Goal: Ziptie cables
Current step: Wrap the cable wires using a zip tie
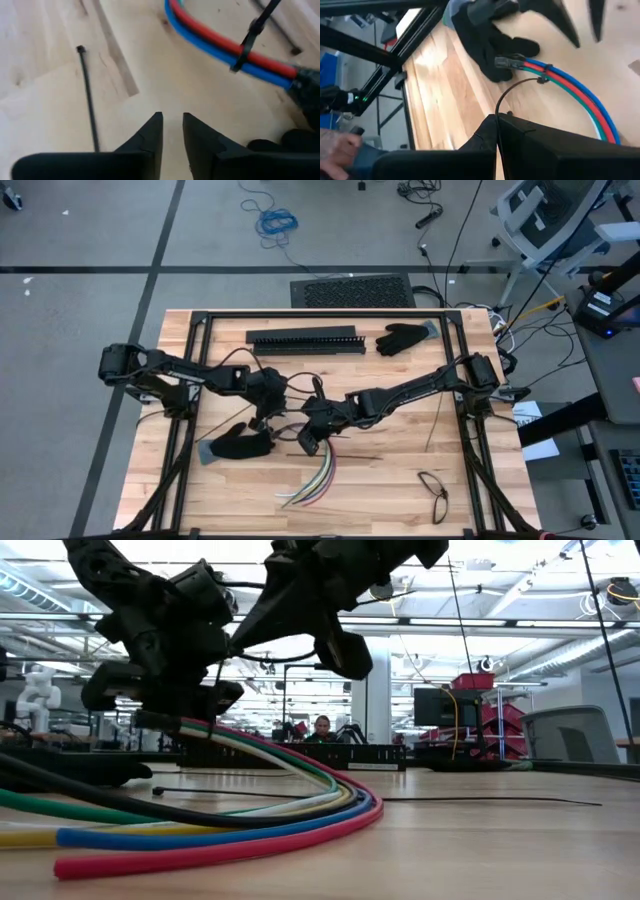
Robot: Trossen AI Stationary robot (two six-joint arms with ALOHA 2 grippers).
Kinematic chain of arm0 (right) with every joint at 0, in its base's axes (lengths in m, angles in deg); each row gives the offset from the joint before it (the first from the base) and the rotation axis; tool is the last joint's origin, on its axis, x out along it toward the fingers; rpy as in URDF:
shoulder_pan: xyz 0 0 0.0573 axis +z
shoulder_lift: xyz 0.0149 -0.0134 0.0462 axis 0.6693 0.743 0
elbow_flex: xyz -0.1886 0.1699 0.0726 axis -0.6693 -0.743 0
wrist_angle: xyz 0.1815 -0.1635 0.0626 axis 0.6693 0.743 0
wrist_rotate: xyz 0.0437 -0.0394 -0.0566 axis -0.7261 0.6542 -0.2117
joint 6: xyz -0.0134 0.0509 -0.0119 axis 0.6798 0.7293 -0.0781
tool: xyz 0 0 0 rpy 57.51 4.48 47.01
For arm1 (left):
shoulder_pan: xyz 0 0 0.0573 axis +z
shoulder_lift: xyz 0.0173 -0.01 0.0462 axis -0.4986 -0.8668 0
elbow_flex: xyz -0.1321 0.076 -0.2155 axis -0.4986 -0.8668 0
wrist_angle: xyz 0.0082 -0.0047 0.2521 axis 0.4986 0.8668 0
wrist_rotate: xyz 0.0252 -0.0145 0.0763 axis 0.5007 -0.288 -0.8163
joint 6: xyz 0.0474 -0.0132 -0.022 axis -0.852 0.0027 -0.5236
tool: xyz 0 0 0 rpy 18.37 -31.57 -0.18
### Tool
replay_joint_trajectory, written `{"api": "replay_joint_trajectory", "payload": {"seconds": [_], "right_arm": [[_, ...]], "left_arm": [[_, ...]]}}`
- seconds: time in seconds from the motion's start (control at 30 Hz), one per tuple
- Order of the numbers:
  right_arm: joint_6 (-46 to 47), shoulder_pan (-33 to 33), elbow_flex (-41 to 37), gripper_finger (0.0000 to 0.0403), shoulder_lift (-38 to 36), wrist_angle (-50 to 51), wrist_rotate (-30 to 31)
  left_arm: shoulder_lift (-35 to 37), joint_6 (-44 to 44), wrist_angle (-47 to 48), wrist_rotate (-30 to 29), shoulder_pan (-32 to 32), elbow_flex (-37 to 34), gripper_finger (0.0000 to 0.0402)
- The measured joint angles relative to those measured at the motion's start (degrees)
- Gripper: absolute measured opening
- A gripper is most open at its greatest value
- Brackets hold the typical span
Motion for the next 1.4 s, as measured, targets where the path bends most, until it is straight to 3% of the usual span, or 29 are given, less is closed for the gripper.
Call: {"api": "replay_joint_trajectory", "payload": {"seconds": [0.23, 0.37, 0.73, 1.03, 1.4], "right_arm": [[-0.07, 0.15, 0.0, 0.0, 0.0, 4.88, -1.59], [-0.49, 0.15, 0.0, 0.0, 0.0, 5.12, -1.54], [-0.68, -0.11, 0.0, 0.0, 0.0, 4.72, -1.5], [0.65, -0.11, -0.02, 0.0, 0.0, 3.63, -1.5], [0.28, -0.11, -0.02, 0.0, 0.0, 3.54, -1.33]], "left_arm": [[1.24, -1.37, -2.47, 0.41, 1.3, 0.12, 0.0125], [1.96, -1.42, -2.49, 6.69, -0.26, 1.87, 0.0142], [1.89, -7.87, -2.74, 5.58, -4.6, 2.34, 0.0108], [-3.77, -8.8, -5.45, 4.59, -4.6, 2.4, 0.0106], [-1.12, -7.24, -5.46, 5.68, -4.64, 2.84, 0.0106]]}}
